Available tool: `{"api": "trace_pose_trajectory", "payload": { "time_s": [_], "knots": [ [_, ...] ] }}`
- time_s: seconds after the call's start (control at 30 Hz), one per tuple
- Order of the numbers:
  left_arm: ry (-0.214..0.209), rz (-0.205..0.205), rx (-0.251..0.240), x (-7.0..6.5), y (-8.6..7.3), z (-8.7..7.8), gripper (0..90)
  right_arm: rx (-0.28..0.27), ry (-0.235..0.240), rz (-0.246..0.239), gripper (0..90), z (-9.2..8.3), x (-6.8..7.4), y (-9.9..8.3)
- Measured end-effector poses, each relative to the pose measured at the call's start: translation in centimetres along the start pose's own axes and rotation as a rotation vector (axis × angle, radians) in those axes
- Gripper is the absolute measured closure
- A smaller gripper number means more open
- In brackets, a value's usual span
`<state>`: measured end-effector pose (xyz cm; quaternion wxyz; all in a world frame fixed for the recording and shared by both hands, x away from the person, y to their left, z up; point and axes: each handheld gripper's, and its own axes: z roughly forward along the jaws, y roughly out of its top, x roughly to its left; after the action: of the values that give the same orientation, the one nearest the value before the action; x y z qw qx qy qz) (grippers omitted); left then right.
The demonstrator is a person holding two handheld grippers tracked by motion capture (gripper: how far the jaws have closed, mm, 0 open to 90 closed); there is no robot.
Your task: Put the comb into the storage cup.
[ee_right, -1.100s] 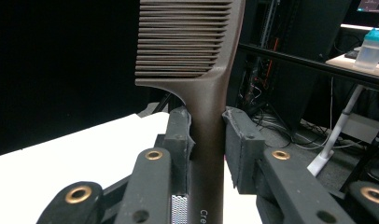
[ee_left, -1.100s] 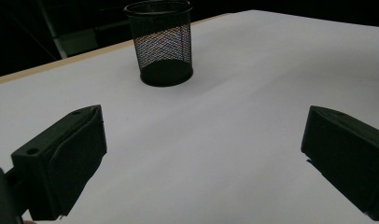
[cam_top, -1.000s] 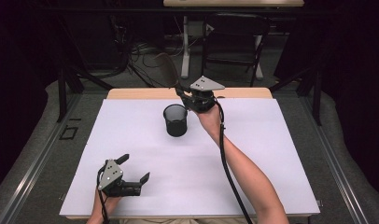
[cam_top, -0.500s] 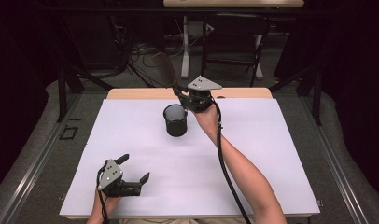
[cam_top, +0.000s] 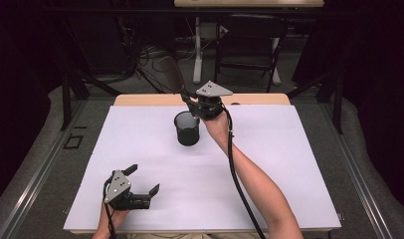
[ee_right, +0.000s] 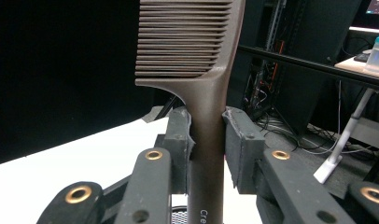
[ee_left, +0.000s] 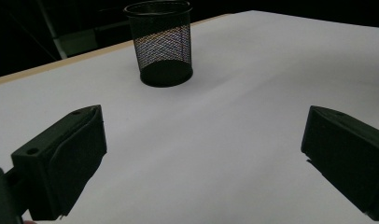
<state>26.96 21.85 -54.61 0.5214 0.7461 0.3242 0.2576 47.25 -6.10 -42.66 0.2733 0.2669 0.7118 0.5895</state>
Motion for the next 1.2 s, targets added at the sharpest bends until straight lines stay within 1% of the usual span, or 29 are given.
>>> {"api": "trace_pose_trajectory", "payload": {
  "time_s": [0.2,0.4,1.2],
  "knots": [
    [-0.003,-0.002,0.001,0.0,0.0,0.0,0.0,0.005,-0.002,0.009,72.7,0.3,0.1,-0.2],
    [-0.003,-0.002,0.001,0.0,0.0,0.0,0.0,0.005,-0.006,0.004,72.7,0.7,0.1,-0.2],
    [0.0,0.001,0.0,0.0,0.0,0.0,0.0,0.029,0.011,0.007,72.7,2.1,0.7,-0.8]
  ]
}}
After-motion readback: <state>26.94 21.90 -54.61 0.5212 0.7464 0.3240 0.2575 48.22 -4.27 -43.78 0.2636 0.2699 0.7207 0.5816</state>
